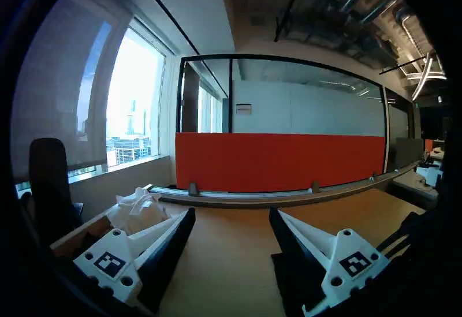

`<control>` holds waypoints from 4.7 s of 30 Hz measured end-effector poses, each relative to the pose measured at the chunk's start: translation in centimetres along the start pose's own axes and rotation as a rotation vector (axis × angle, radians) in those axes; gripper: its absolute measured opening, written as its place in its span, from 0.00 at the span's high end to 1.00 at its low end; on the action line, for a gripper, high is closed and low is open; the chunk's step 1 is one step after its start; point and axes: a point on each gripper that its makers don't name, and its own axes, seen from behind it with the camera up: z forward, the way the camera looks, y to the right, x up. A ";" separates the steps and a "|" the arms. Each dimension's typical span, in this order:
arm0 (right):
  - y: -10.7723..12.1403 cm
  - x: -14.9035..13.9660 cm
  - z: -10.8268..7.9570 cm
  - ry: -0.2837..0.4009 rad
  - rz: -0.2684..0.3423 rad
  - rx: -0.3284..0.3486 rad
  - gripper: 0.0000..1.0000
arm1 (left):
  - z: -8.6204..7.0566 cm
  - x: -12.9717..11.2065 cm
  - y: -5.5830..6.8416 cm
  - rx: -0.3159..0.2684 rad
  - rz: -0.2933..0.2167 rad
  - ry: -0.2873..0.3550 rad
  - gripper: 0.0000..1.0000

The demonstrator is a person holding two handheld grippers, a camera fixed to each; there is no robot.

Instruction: Fold towel

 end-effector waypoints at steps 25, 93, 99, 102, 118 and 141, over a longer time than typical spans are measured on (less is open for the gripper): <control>-1.9 3.6 -0.9 -0.091 -0.087 0.139 0.00 | -0.4 3.6 4.3 -0.189 0.124 -0.113 0.05; -12.6 -25.4 -8.4 -0.689 -0.254 0.666 0.00 | -5.4 -26.8 13.1 -0.655 0.379 -0.694 0.05; -12.5 -27.3 -9.0 -0.727 -0.263 0.679 0.00 | -5.7 -28.2 13.5 -0.677 0.386 -0.725 0.05; -12.2 -28.1 -9.4 -0.748 -0.271 0.684 0.00 | -5.8 -28.7 13.6 -0.682 0.384 -0.742 0.05; -10.9 -30.2 -10.3 -0.816 -0.271 0.682 0.00 | -6.7 -30.8 14.0 -0.696 0.364 -0.812 0.05; -11.0 -30.5 -10.5 -0.813 -0.290 0.708 0.23 | -6.7 -30.9 14.0 -0.694 0.373 -0.838 0.08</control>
